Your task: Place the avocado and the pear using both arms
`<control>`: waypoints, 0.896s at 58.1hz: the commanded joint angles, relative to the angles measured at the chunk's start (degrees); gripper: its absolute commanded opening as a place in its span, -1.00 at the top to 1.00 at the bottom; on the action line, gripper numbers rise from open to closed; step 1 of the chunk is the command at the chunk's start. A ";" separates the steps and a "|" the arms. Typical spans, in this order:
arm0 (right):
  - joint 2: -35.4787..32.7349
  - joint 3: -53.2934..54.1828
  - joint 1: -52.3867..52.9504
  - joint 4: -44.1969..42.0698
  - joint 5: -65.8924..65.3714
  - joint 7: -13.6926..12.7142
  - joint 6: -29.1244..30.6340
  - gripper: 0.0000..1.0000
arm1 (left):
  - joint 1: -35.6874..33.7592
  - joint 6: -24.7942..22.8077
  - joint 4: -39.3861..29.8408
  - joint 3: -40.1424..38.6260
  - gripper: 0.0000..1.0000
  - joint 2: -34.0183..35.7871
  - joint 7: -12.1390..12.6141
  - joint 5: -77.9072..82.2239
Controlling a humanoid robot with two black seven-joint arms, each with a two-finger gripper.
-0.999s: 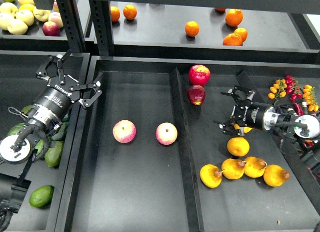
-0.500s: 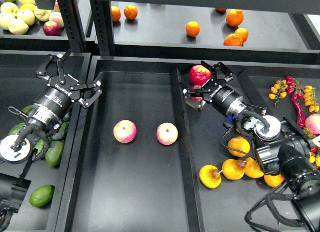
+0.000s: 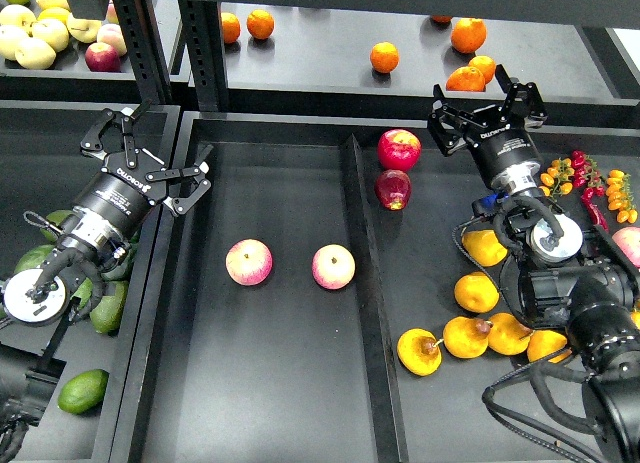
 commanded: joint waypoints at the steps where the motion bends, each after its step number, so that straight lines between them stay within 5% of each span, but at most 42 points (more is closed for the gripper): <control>1: 0.00 0.05 -1.18 1.73 -0.27 0.01 0.00 -0.98 | -0.11 -0.09 -0.01 0.17 -0.99 0.00 -0.37 -0.57; 25: 0.00 -0.92 -15.15 13.68 -5.01 -0.34 0.00 -0.98 | 1.65 -0.17 -0.44 0.08 -0.99 0.00 -0.73 -0.92; 52: 0.00 -0.48 -22.80 17.29 -7.30 -0.52 0.00 -0.98 | 7.72 -0.26 -2.99 1.57 -0.99 0.00 -0.64 -0.93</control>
